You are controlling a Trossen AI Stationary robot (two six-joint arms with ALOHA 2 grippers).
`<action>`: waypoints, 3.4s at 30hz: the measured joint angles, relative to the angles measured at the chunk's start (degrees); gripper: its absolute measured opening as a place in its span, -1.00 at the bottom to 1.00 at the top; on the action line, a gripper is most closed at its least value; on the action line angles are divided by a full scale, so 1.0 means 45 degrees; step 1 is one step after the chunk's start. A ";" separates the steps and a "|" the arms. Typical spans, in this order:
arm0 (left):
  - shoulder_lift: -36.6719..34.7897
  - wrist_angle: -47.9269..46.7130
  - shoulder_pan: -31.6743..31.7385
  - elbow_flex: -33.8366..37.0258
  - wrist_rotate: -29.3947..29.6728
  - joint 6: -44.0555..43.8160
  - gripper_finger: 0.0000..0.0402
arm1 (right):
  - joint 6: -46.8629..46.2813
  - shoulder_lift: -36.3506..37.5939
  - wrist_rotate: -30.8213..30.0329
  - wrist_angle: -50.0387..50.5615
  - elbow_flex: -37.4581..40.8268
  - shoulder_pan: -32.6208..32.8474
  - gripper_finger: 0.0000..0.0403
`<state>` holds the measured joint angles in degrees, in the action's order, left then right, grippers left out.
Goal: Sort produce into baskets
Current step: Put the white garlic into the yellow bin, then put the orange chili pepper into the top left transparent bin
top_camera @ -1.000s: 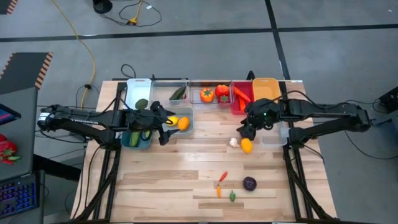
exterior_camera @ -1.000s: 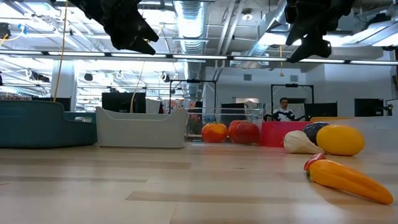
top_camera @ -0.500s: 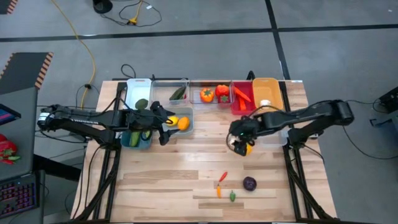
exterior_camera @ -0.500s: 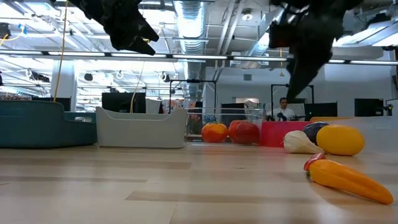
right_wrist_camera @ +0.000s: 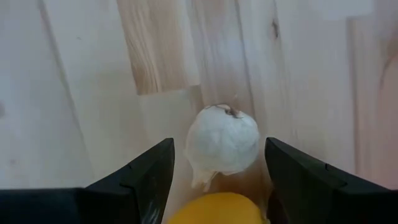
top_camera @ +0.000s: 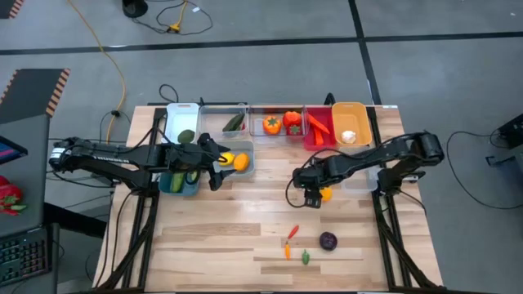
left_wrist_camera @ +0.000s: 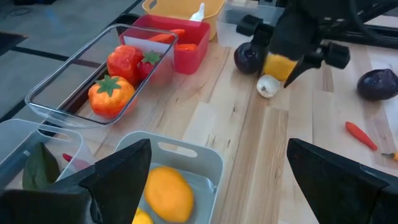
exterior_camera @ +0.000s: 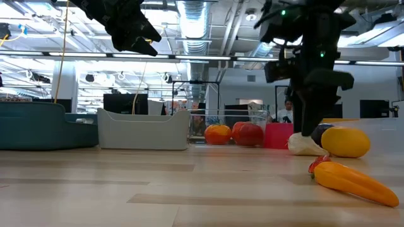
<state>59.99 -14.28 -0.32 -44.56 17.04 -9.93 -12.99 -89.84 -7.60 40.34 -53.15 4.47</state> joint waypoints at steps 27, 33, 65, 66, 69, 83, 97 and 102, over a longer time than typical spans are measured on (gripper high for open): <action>0.0000 -0.0078 0.0005 -0.0005 0.0010 0.0002 0.81 | -0.0010 0.0626 0.0019 0.0618 -0.0024 -0.0093 -0.44; 0.0000 -0.0073 0.0005 -0.0005 0.0015 0.0004 0.81 | -0.0010 0.2881 -0.1312 0.2329 -0.0282 -0.1042 -0.37; 0.0005 -0.0112 0.0005 -0.0010 -0.0413 -0.0087 0.81 | 0.2007 0.5115 -0.4241 0.3983 -0.0282 -0.9560 -0.08; 0.0004 -0.0125 0.0005 -0.0010 -0.0413 -0.0087 0.81 | 0.2001 0.5123 -0.4242 0.3970 -0.0285 -0.9646 -0.04; 0.0005 -0.0209 0.0005 -0.0010 -0.0415 -0.0087 0.81 | 0.2001 0.5125 -0.4240 0.3983 -0.0284 -0.9796 0.11; 0.0005 -0.0364 0.0003 -0.0010 -0.1063 0.0140 0.81 | 0.1993 0.5130 -0.2897 0.3986 -0.0290 -0.9640 0.29; 0.0005 -0.0374 0.0000 -0.0010 -0.1054 0.0119 0.81 | 0.0094 0.5146 0.0400 0.3516 -0.1157 -0.5985 0.29; 0.0005 -0.0379 0.0001 -0.0010 -0.1049 -0.0094 0.81 | -0.0497 0.5120 0.1362 0.2774 -0.1159 -0.4194 0.29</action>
<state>60.01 -15.99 -0.31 -44.60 12.32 -10.36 -15.23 -66.81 -1.47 52.82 -58.36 -14.40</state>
